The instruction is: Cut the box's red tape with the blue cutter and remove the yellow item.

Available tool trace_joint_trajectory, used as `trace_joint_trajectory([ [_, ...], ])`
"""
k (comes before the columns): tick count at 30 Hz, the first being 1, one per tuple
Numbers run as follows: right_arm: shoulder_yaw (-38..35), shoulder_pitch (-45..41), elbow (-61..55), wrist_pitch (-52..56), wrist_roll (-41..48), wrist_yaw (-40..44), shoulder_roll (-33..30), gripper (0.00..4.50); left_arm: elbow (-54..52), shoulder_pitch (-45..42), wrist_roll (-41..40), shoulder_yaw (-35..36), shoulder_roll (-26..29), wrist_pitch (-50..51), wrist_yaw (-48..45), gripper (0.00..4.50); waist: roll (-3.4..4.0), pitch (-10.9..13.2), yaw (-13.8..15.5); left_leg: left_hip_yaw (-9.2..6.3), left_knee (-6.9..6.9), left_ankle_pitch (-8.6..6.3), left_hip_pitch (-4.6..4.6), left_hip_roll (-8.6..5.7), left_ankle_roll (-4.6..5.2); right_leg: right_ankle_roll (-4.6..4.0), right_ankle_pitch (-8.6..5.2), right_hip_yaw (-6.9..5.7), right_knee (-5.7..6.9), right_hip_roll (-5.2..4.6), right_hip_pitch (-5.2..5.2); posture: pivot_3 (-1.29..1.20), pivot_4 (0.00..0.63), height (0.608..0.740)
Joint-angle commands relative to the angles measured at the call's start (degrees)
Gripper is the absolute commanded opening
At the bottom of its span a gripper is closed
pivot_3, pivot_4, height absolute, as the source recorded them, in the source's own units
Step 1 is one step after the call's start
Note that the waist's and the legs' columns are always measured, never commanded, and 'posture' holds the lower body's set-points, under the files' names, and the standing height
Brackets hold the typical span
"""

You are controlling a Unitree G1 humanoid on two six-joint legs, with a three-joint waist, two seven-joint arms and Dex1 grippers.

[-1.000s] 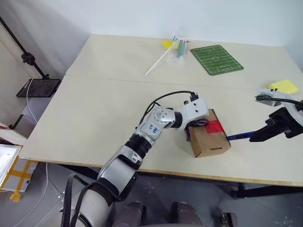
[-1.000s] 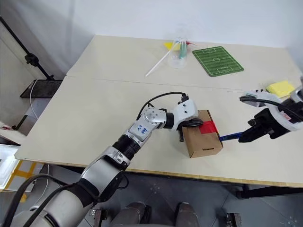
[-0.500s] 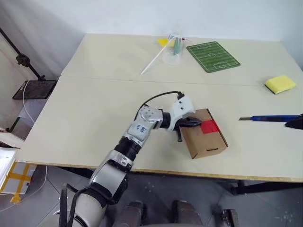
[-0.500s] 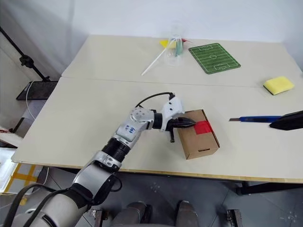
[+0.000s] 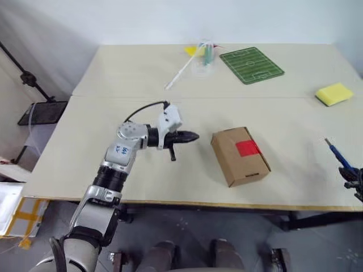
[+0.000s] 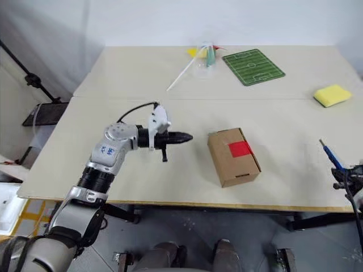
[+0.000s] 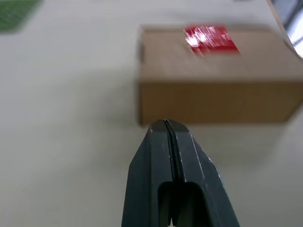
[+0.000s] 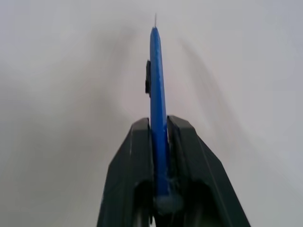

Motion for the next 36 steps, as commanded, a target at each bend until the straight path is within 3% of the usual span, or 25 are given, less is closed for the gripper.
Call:
trace_joint_trajectory([
  [1, 0.2, 0.2, -1.4, -2.6, 1.3, 1.4, -0.1, 1.85, -6.5, 2.1, -0.5, 0.4, 0.9, 2.5, 1.9, 0.00, 0.01, 0.0, -0.3, -0.01, 0.01, 0.01, 0.01, 0.00, -0.01, 0.00, 0.00, 0.02, 0.06, 0.00, 0.00, 0.00, 0.150, 0.740],
  [4, -0.8, 0.4, -5.9, -4.5, 6.0, 6.4, -0.3, 2.86, -10.4, 4.6, -0.8, -0.2, 0.9, 5.6, 3.0, 0.00, 0.07, 0.0, -0.3, 0.00, 0.01, 0.04, 0.00, 0.02, -0.06, -0.01, 0.00, 0.06, 0.14, -0.01, -0.09, 0.00, 0.150, 0.740],
  [8, -0.1, 1.3, -14.6, 2.4, 13.0, 9.7, -1.6, 2.86, -15.1, 8.6, -0.4, -1.5, 0.5, 9.8, 5.3, 0.00, 0.09, -0.1, -0.3, -0.01, 0.00, 0.04, 0.01, 0.02, -0.05, -0.01, 0.00, 0.08, 0.14, 0.00, -0.08, 0.00, 0.150, 0.740],
  [11, 5.9, -0.1, -16.8, 1.1, 8.5, 7.7, -2.0, 2.20, -16.0, 9.7, 0.0, -2.4, -0.9, 12.0, 8.0, 0.00, 0.07, 0.0, -0.2, -0.06, 0.00, 0.03, 0.00, 0.02, -0.04, -0.01, 0.00, 0.12, 0.14, 0.00, -0.07, 0.00, 0.150, 0.740],
  [17, 23.4, -9.8, -11.2, -10.7, -6.8, 0.7, 2.1, 0.12, -11.2, 6.6, 1.1, -3.4, -9.2, 14.4, 16.9, 0.00, 0.03, 0.0, -0.2, -0.05, 0.04, 0.04, -0.01, -0.02, -0.05, -0.02, 0.01, 0.09, 0.14, -0.01, -0.09, 0.00, 0.150, 0.740],
  [21, 29.8, -13.3, -9.9, -6.2, -6.2, 2.5, 5.0, 0.03, -8.1, 4.3, 1.5, -5.9, -12.5, 16.0, 17.1, 0.00, 0.03, 0.0, -0.1, -0.12, 0.01, 0.04, -0.04, -0.01, -0.05, -0.02, 0.01, -0.02, 0.19, 0.00, -0.12, 0.00, 0.150, 0.740],
  [27, 35.5, -14.0, -18.6, 3.0, -3.2, 5.3, 5.3, 0.03, -8.2, 2.2, 2.3, -10.2, -10.8, 16.7, 12.8, 0.00, 0.04, 0.0, -0.3, -0.14, -0.04, 0.03, -0.06, 0.00, -0.04, -0.02, 0.01, -0.01, 0.18, 0.03, -0.18, 0.00, 0.150, 0.740],
  [36, 39.6, -10.9, -34.6, 16.4, -1.8, 0.6, 8.6, 0.03, -23.4, 6.6, -0.8, -9.1, 0.4, 23.7, 5.7, 0.00, 0.04, 0.0, -0.5, -0.20, -0.05, 0.00, -0.05, 0.08, -0.12, -0.06, -0.01, 0.12, 0.21, 0.13, -0.25, 0.00, 0.150, 0.740],
])
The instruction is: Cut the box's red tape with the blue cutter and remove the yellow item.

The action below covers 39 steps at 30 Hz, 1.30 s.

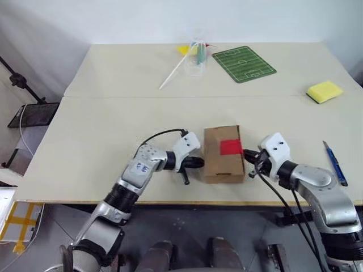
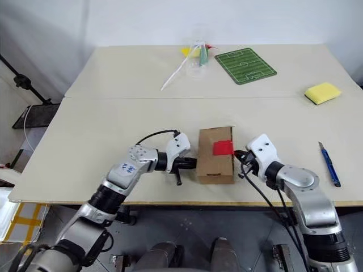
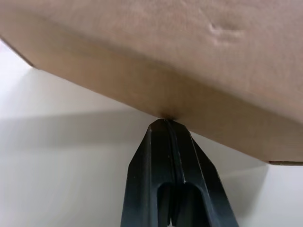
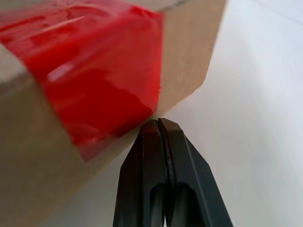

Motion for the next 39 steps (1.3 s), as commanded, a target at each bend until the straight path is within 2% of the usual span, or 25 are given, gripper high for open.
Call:
trace_joint_trajectory([
  [1, 3.6, 1.7, -7.5, 4.0, 2.0, -0.4, 0.9, 0.03, -10.3, 2.0, -3.6, 0.4, 2.2, 3.9, -2.5, 0.00, 0.00, 0.0, 0.1, -0.01, 0.01, 0.00, -0.01, -0.01, 0.00, -0.01, 0.00, 0.01, 0.01, 0.00, -0.01, 0.00, 0.150, 0.740],
  [5, 5.2, 3.7, -10.4, 7.9, 1.9, -0.6, 0.0, 0.03, -17.0, 4.2, -4.9, 1.3, 4.7, 9.6, -1.5, 0.00, 0.00, 0.0, 0.6, -0.18, 0.08, 0.01, -0.04, -0.11, 0.03, -0.08, 0.05, 0.18, 0.02, -0.01, 0.06, 0.00, 0.150, 0.740],
  [8, 4.8, 4.7, -10.1, 7.1, 0.7, -1.5, 0.3, 0.03, -19.8, 6.5, -4.9, 1.8, 7.2, 11.9, -0.9, 0.00, -0.01, 0.0, 0.4, -0.31, 0.08, 0.01, -0.04, -0.12, 0.03, -0.11, 0.06, 0.33, 0.01, 0.00, 0.10, 0.00, 0.150, 0.740],
  [15, -2.0, 8.0, -10.0, 7.2, 3.3, -0.1, -2.0, 0.03, -21.3, 9.1, -5.2, 2.1, 11.3, 11.2, -0.3, 0.00, -0.01, 0.0, 0.4, -0.31, 0.04, 0.01, -0.03, -0.09, 0.02, -0.11, 0.06, 0.35, -0.02, 0.05, 0.10, 0.00, 0.150, 0.740],
  [16, -5.7, 8.5, -11.1, 10.2, 6.5, 0.4, -2.3, 0.03, -21.5, 9.0, -6.4, 3.5, 12.5, 11.3, -1.3, 0.00, -0.01, 0.0, 0.5, -0.31, 0.05, 0.01, -0.03, -0.10, 0.02, -0.11, 0.06, 0.35, -0.02, 0.04, 0.11, 0.00, 0.150, 0.740],
  [19, -17.5, 7.5, -14.5, 21.3, 19.6, 0.7, -1.3, 0.93, -21.4, 8.5, -12.5, 7.7, 18.2, 9.6, -9.9, 0.00, -0.02, 0.0, 0.3, -0.33, 0.03, 0.01, -0.07, -0.08, 0.02, -0.11, 0.06, 0.36, -0.06, 0.03, 0.09, 0.00, 0.150, 0.740],
  [21, -22.4, 4.2, -15.4, 30.5, 28.5, -2.7, 1.6, 1.59, -20.3, 6.8, -17.4, 10.7, 18.3, 9.0, -13.0, 0.00, -0.02, 0.0, 0.2, -0.37, -0.01, -0.01, -0.05, -0.01, -0.01, -0.14, 0.05, 0.36, -0.09, 0.08, 0.10, 0.00, 0.150, 0.740],
  [23, -25.2, 1.0, -15.4, 38.8, 36.7, -5.1, 3.6, 2.28, -18.1, 4.1, -18.6, 11.7, 15.8, 7.6, -12.1, 0.00, -0.02, 0.0, 0.3, -0.45, 0.01, 0.00, -0.04, 0.03, -0.06, -0.16, 0.05, 0.32, -0.14, 0.11, 0.15, 0.00, 0.150, 0.740],
  [25, -26.2, -2.2, -15.1, 44.2, 41.3, -8.6, 6.1, 2.94, -15.7, 1.2, -18.8, 11.3, 11.6, 6.4, -9.9, 0.00, -0.02, 0.0, 0.6, -0.51, 0.02, 0.01, -0.05, 0.03, -0.08, -0.16, 0.05, 0.27, -0.16, 0.10, 0.20, 0.00, 0.150, 0.740],
  [28, -24.5, -4.8, -14.8, 46.6, 41.3, -13.2, 6.9, 3.94, -12.0, -1.2, -15.4, 7.3, 7.8, 1.4, -8.5, 0.00, -0.03, 0.0, 0.5, -0.64, 0.05, 0.01, -0.05, -0.09, -0.05, -0.16, 0.06, 0.21, -0.14, 0.02, 0.26, 0.00, 0.150, 0.740],
  [33, -20.6, -4.4, -13.6, 44.8, 38.4, -16.1, 5.4, 3.94, -5.4, -2.5, -9.4, 2.7, 4.7, -7.0, -6.4, 0.00, -0.03, 0.0, 0.2, -0.63, -0.02, -0.02, -0.06, -0.15, 0.02, -0.16, 0.06, 0.21, -0.09, -0.02, 0.17, 0.00, 0.150, 0.740],
  [39, -20.3, -2.5, -13.1, 42.9, 37.4, -16.6, 3.6, 3.94, -0.9, -2.5, -5.1, -0.8, 2.3, -9.7, -4.3, 0.00, -0.05, 0.0, 0.4, -0.62, 0.04, -0.01, -0.07, -0.13, 0.01, -0.16, 0.06, 0.21, -0.04, -0.02, 0.17, 0.00, 0.150, 0.740],
])
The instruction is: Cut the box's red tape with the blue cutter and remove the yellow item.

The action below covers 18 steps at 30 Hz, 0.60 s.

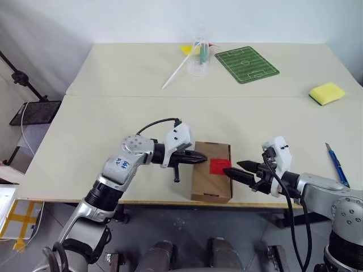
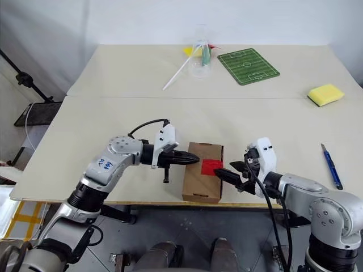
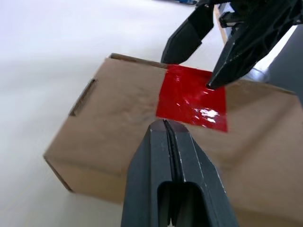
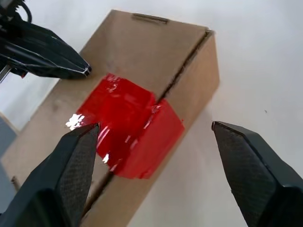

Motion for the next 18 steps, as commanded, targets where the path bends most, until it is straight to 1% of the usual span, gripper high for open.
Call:
trace_joint_trajectory([
  [1, -0.7, 1.4, -0.6, -1.8, -0.5, -0.3, -1.8, 3.94, 1.1, 0.7, 3.1, -2.7, 0.2, -1.0, 0.6, 0.00, -0.04, 0.0, 0.1, 0.00, 0.01, 0.00, 0.01, -0.01, 0.00, 0.00, 0.00, 0.00, 0.01, 0.00, 0.01, 0.00, 0.150, 0.740],
  [5, -2.6, 3.0, 1.4, -2.8, 0.1, 0.0, -2.9, 3.94, 1.0, 1.3, 3.7, -3.3, 0.7, -0.4, 0.5, 0.00, -0.17, -0.1, 0.1, -0.01, 0.01, 0.00, 0.05, -0.01, 0.01, 0.00, 0.00, 0.00, -0.01, -0.01, 0.07, 0.00, 0.150, 0.740],
  [7, -3.5, 5.2, 2.8, -3.7, -0.5, 0.9, -4.3, 3.94, 1.4, 1.9, 4.4, -3.9, 0.9, 0.2, 0.8, 0.00, -0.21, -0.2, 0.1, -0.01, 0.01, 0.00, 0.09, -0.01, 0.01, 0.00, 0.00, 0.00, -0.01, 0.00, 0.10, 0.00, 0.150, 0.740],
  [11, -3.7, 7.3, 3.9, -5.7, -0.8, 1.3, -5.7, 3.94, 2.1, 2.9, 5.5, -5.1, 1.1, 0.1, 1.2, 0.00, -0.46, -0.4, 0.1, -0.02, -0.03, 0.00, 0.25, 0.02, 0.02, 0.00, 0.00, 0.00, -0.05, 0.02, 0.28, 0.00, 0.150, 0.740],
  [12, -3.3, 7.4, 4.0, -6.0, -0.9, 1.3, -6.0, 3.94, 2.2, 3.1, 5.8, -5.4, 1.1, 0.1, 1.3, 0.00, -0.44, -0.4, 0.1, -0.02, -0.09, -0.01, 0.44, 0.04, 0.02, 0.00, 0.00, -0.01, -0.15, 0.03, 0.48, 0.00, 0.150, 0.740],
  [13, -2.7, 7.4, 3.8, -6.4, -1.0, 1.2, -6.4, 3.94, 2.0, 3.3, 5.8, -5.5, 1.1, 0.3, 1.3, 0.00, -0.43, -0.5, 0.1, -0.02, -0.24, -0.02, 0.80, 0.07, 0.01, 0.00, 0.00, -0.01, -0.61, 0.06, 0.90, 0.00, 0.150, 0.740],
  [14, -1.8, 7.3, 3.5, -6.7, -1.4, 1.1, -6.9, 3.94, 1.7, 3.5, 5.7, -5.5, 1.0, 0.6, 1.4, 0.00, -0.42, -0.5, 0.1, -0.02, -0.30, -0.04, 0.94, 0.08, 0.03, 0.00, -0.01, 0.00, -0.68, 0.08, 1.02, 0.00, 0.150, 0.740],
  [16, 0.4, 7.2, 2.6, -7.6, -2.6, 1.1, -8.6, 3.94, 1.2, 3.7, 5.6, -5.5, 0.8, 0.9, 1.6, 0.00, -0.44, -0.5, 0.1, -0.02, -0.29, -0.06, 0.97, 0.08, 0.04, -0.01, -0.01, 0.01, -0.68, 0.07, 1.04, 0.00, 0.150, 0.740],
  [18, 2.3, 4.6, 1.5, -7.0, -3.6, -1.3, -9.3, 3.94, 0.8, 3.8, 5.6, -5.7, 0.9, 1.0, 1.6, 0.00, -0.43, -0.5, 0.1, -0.02, -0.29, -0.07, 0.98, 0.08, 0.04, -0.01, -0.01, 0.02, -0.66, 0.07, 1.03, 0.00, 0.150, 0.740],
])
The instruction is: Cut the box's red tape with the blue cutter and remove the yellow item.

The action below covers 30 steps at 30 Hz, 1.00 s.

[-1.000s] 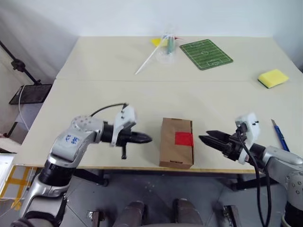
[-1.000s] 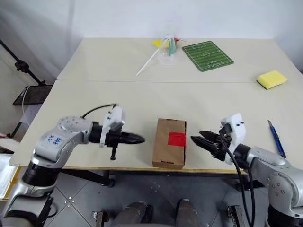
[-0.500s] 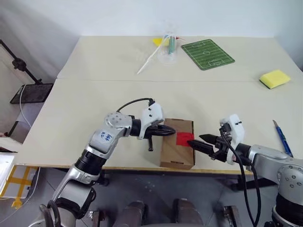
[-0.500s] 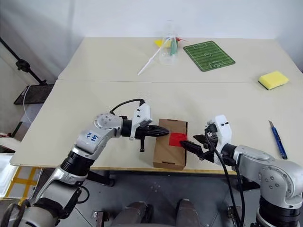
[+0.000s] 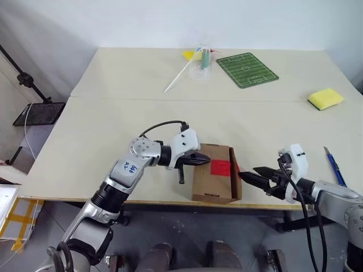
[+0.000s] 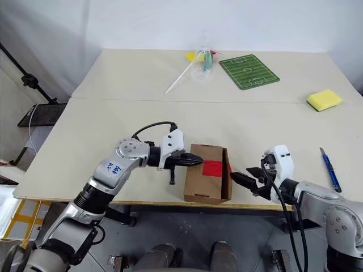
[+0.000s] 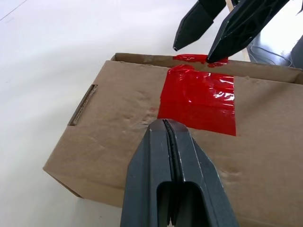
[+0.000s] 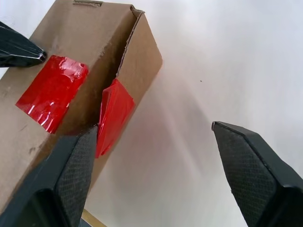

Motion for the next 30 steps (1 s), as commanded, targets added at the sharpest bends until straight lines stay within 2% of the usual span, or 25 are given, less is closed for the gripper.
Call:
trace_joint_trajectory([
  [1, 2.9, -3.2, -2.3, 0.5, -2.5, -3.3, -1.5, 3.94, 1.6, 2.3, 2.2, -3.1, 0.8, 2.4, -0.4, 0.00, -0.02, 0.0, 0.0, 0.00, 0.00, 0.00, 0.00, 0.01, 0.00, 0.00, 0.00, -0.01, -0.01, 0.00, 0.00, 0.00, 0.150, 0.740],
  [5, 7.2, -9.5, -4.0, 4.3, -5.5, -7.4, -4.1, 3.94, 2.0, 2.1, 2.4, -3.1, 1.1, 2.1, -0.6, 0.00, -0.01, 0.0, 0.0, 0.00, 0.02, -0.01, -0.04, 0.02, -0.02, 0.00, 0.00, 0.01, -0.01, 0.00, -0.04, 0.00, 0.150, 0.740],
  [9, 16.0, -12.3, -4.7, 2.1, -12.5, -7.8, -10.6, 3.94, 2.3, 1.9, 2.5, -3.4, 1.0, 2.0, -0.6, 0.00, -0.01, 0.0, 0.1, -0.01, 0.01, -0.01, -0.05, 0.00, -0.01, -0.01, 0.00, -0.02, -0.03, -0.01, -0.05, 0.00, 0.150, 0.740],
  [11, 20.1, -11.3, -3.6, -2.1, -16.3, -6.9, -12.4, 3.94, 2.4, 1.8, 2.6, -3.5, 0.9, 1.9, -0.6, 0.00, -0.04, 0.0, 0.1, -0.03, 0.00, -0.02, -0.05, 0.01, -0.01, -0.01, 0.00, -0.03, -0.08, 0.00, -0.04, 0.00, 0.150, 0.740],
  [15, 23.5, -8.6, -1.6, -8.2, -20.8, -4.1, -13.4, 3.94, 3.1, 1.1, 2.6, -3.6, 0.5, 2.0, -0.5, 0.00, -0.05, 0.0, 0.1, -0.02, 0.00, -0.02, -0.06, 0.01, -0.01, -0.01, 0.00, -0.03, -0.11, 0.00, -0.02, 0.00, 0.150, 0.740],
  [17, 25.0, -7.4, 1.4, -10.4, -22.4, -3.9, -11.1, 3.94, 3.2, 1.1, 2.5, -3.4, 0.6, 2.2, -0.4, 0.00, -0.06, 0.0, 0.0, -0.02, 0.01, -0.02, -0.07, 0.00, -0.01, -0.01, 0.00, -0.03, -0.12, 0.00, -0.02, 0.00, 0.150, 0.740],
  [21, 24.6, -7.7, 6.1, -13.3, -24.4, -2.1, -9.6, 3.94, 4.1, 0.7, 2.4, -2.6, 0.6, 2.3, 0.0, 0.00, -0.15, -0.1, 0.0, -0.02, 0.03, -0.01, 0.01, 0.04, -0.01, -0.01, 0.00, -0.03, -0.15, 0.06, 0.08, 0.00, 0.150, 0.740],
  [24, 22.7, -8.3, 8.3, -14.2, -23.9, 2.7, -12.4, 3.94, 5.0, 0.8, 2.6, -2.5, 0.7, 1.7, 0.2, 0.00, -0.18, -0.1, 0.0, -0.02, 0.07, -0.02, 0.09, 0.07, -0.02, -0.01, 0.00, -0.02, -0.30, 0.12, 0.26, 0.00, 0.150, 0.740],
  [27, 16.6, -10.0, 11.1, -9.5, -16.5, 8.6, -11.7, 3.94, 5.6, 0.3, 2.6, -2.6, 0.3, 1.7, 0.2, 0.00, -0.18, -0.1, 0.1, -0.06, 0.08, -0.01, 0.07, 0.07, -0.02, -0.01, 0.00, -0.01, -0.35, 0.12, 0.30, 0.00, 0.150, 0.740],
  [30, 8.9, -13.7, 19.0, -1.8, -6.5, 14.9, -9.6, 3.94, 6.0, 0.1, 2.6, -2.6, -0.1, 1.4, 0.2, 0.00, -0.19, -0.1, 0.0, -0.08, 0.07, -0.02, 0.06, 0.07, -0.01, -0.01, 0.00, 0.00, -0.40, 0.11, 0.34, 0.00, 0.150, 0.740],
])
